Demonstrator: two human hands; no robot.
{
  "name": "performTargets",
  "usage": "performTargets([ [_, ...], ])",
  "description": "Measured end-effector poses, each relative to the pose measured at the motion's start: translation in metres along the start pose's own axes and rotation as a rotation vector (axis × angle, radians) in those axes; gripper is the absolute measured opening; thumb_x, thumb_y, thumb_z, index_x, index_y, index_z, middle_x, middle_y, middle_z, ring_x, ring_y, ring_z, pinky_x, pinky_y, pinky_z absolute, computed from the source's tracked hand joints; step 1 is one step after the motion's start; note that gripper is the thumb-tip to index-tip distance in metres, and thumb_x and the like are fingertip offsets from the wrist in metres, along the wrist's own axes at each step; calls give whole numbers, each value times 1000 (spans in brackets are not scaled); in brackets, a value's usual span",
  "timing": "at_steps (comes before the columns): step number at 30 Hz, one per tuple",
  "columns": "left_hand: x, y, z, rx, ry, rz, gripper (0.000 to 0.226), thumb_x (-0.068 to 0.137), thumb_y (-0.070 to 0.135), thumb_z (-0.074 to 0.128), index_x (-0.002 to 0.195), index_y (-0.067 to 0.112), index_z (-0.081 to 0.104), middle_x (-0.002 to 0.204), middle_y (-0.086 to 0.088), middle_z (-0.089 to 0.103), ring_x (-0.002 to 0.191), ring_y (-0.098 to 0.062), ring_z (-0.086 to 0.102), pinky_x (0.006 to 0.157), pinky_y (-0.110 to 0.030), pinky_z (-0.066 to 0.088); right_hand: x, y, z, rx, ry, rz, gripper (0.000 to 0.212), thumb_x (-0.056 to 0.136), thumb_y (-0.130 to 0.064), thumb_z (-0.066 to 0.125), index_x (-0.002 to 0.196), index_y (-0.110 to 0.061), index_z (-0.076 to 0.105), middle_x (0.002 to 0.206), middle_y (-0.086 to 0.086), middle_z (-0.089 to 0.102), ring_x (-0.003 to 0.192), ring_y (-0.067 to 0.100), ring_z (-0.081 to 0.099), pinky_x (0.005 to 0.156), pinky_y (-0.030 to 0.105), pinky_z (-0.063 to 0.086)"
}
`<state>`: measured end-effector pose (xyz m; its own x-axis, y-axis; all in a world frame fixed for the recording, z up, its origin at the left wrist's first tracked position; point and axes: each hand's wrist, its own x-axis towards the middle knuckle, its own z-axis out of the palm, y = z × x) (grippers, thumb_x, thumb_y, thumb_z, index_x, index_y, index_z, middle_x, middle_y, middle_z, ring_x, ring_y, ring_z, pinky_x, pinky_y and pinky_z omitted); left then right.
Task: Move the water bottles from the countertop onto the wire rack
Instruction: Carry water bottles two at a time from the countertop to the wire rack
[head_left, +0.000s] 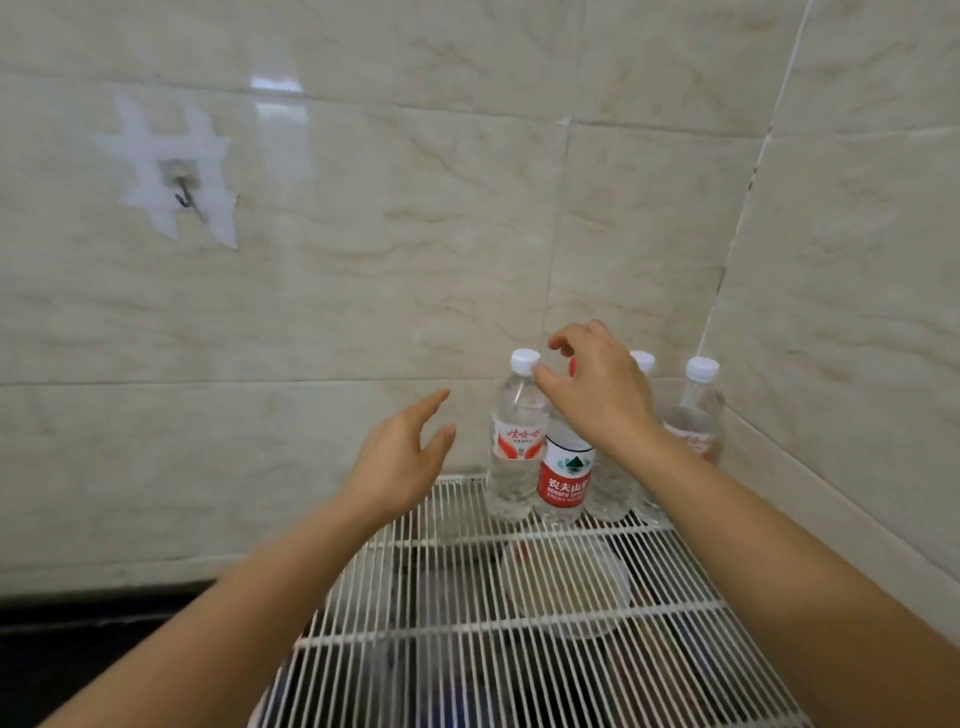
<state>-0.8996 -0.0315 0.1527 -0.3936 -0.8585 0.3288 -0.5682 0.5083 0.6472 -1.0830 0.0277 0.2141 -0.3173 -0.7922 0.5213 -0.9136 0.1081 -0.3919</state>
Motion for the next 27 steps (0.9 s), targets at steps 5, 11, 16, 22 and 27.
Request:
performTargets([
  [5,-49,-45,-38,19,57,-96,47,97,30,44,143,21,38,147,-1,43,136,-19,39,110,-33,31,-39,-59,43,134,-184,-172,31,87,-28,61,115,-14,61,116,2,57,102,22,58,88,37,47],
  [11,-143,-132,-111,141,98,-257,44,97,29,44,140,21,40,144,-4,47,131,-23,45,105,-33,37,-110,-167,117,185,-468,-272,38,89,-31,58,123,-14,55,124,5,53,100,26,59,87,31,42],
  [16,-243,-215,-199,258,151,-390,44,95,28,46,139,20,43,136,-4,55,122,-21,52,97,-33,44,-184,-276,173,204,-611,-352,43,92,-34,56,128,-12,51,131,8,50,115,27,54,97,33,43],
  [22,-382,-317,-309,406,131,-578,43,95,27,42,138,18,44,139,-4,51,125,-26,47,97,-36,44,-286,-422,233,222,-743,-403,43,95,-36,51,130,-11,49,130,5,49,116,23,52,95,36,45],
  [27,-470,-375,-380,434,160,-750,45,96,28,40,139,16,42,144,-7,45,130,-27,41,105,-38,37,-351,-527,272,213,-863,-484,43,96,-35,51,132,-11,48,130,5,47,112,24,53,91,35,46],
])
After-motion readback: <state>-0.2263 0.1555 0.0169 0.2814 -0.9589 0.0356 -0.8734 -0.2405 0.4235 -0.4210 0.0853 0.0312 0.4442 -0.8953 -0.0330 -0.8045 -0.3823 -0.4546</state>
